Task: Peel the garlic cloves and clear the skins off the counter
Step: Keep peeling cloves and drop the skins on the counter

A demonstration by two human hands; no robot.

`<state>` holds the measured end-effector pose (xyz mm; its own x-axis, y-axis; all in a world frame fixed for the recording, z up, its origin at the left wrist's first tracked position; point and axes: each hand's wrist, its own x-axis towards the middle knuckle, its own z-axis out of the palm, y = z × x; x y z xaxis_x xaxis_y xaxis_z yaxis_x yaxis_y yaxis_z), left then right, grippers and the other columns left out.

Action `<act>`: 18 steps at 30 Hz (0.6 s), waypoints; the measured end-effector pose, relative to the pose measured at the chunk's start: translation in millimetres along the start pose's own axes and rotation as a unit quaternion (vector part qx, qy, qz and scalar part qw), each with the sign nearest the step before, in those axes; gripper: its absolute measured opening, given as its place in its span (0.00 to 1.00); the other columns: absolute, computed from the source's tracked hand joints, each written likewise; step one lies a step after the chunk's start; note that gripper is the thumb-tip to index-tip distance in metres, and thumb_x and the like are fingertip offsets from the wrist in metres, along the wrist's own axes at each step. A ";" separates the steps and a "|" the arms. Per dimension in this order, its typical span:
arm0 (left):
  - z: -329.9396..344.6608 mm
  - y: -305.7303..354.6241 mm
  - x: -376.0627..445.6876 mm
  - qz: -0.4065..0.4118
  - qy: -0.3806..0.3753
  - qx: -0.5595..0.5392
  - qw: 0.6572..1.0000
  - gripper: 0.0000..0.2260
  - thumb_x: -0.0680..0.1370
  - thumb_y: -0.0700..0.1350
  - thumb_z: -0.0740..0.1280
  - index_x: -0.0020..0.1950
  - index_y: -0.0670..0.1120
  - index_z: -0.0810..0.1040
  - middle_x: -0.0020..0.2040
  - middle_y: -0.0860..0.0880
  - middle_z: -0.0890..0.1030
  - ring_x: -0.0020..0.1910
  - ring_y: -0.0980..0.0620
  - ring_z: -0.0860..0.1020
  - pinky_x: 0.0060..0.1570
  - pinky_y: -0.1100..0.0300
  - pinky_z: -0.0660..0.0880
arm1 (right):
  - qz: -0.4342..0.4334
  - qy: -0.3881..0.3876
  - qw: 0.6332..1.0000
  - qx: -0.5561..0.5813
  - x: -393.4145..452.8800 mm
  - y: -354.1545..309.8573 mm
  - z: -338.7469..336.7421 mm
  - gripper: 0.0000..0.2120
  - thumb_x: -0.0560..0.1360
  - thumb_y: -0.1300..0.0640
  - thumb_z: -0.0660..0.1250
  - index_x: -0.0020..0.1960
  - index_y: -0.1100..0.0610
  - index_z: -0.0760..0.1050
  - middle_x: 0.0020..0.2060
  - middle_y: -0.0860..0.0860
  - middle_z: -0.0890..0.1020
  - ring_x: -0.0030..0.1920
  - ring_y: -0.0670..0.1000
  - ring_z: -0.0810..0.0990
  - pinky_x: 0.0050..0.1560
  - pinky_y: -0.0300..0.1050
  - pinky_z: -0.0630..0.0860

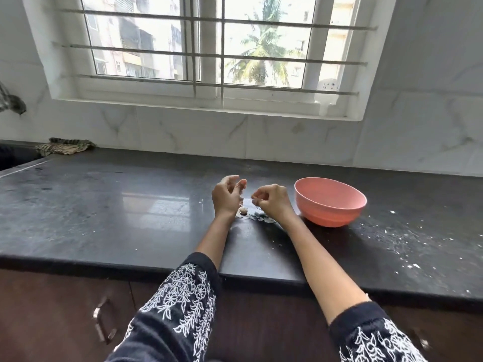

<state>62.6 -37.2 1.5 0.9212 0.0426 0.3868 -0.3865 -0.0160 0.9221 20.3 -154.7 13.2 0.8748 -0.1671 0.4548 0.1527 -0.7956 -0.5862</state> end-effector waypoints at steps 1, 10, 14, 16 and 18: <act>0.5 -2.1 1.1 0.002 0.003 0.009 1.000 0.08 0.76 0.39 0.67 0.54 0.38 0.77 0.41 0.44 0.82 0.33 0.55 0.77 0.37 0.51 0.80 | 0.000 0.002 1.000 -0.005 -0.6 -1.1 0.1 0.04 0.68 0.64 0.71 0.43 0.61 0.83 0.38 0.58 0.84 0.37 0.48 0.77 0.37 0.37 0.65; -3.6 -1.5 5.2 0.013 0.051 0.052 0.997 0.06 0.76 0.37 0.65 0.50 0.40 0.80 0.43 0.42 0.84 0.37 0.50 0.81 0.42 0.51 0.80 | -0.076 -0.049 0.987 -0.131 0.1 -16.8 6.4 0.09 0.68 0.66 0.64 0.42 0.62 0.83 0.40 0.60 0.84 0.45 0.60 0.80 0.47 0.43 0.72; -2.7 -5.5 0.2 -0.006 0.054 0.053 0.997 0.06 0.76 0.37 0.65 0.50 0.40 0.80 0.44 0.43 0.84 0.40 0.47 0.81 0.42 0.55 0.80 | -0.076 0.062 0.994 -0.057 -1.9 -19.4 -0.8 0.10 0.65 0.69 0.62 0.37 0.62 0.82 0.35 0.58 0.84 0.40 0.59 0.81 0.43 0.46 0.75; -1.1 -1.7 1.5 -0.009 0.060 0.045 0.997 0.06 0.76 0.37 0.65 0.50 0.40 0.80 0.43 0.43 0.84 0.40 0.47 0.81 0.42 0.54 0.80 | -0.104 0.107 0.988 -0.027 2.4 -18.0 -4.0 0.10 0.63 0.70 0.62 0.35 0.62 0.81 0.32 0.57 0.83 0.36 0.58 0.80 0.40 0.46 0.76; -3.4 -0.8 5.0 0.002 0.068 0.056 0.996 0.06 0.75 0.37 0.65 0.49 0.40 0.80 0.43 0.43 0.84 0.43 0.46 0.82 0.48 0.52 0.78 | -0.091 -0.027 0.990 -0.104 2.6 -26.9 2.0 0.09 0.66 0.68 0.64 0.40 0.62 0.83 0.38 0.59 0.84 0.42 0.59 0.80 0.45 0.43 0.73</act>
<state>67.4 -33.5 2.7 0.9021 0.1765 0.3939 -0.3758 -0.1275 0.9179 19.4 -132.5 28.8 0.8657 0.0167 0.5003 0.2169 -0.9132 -0.3449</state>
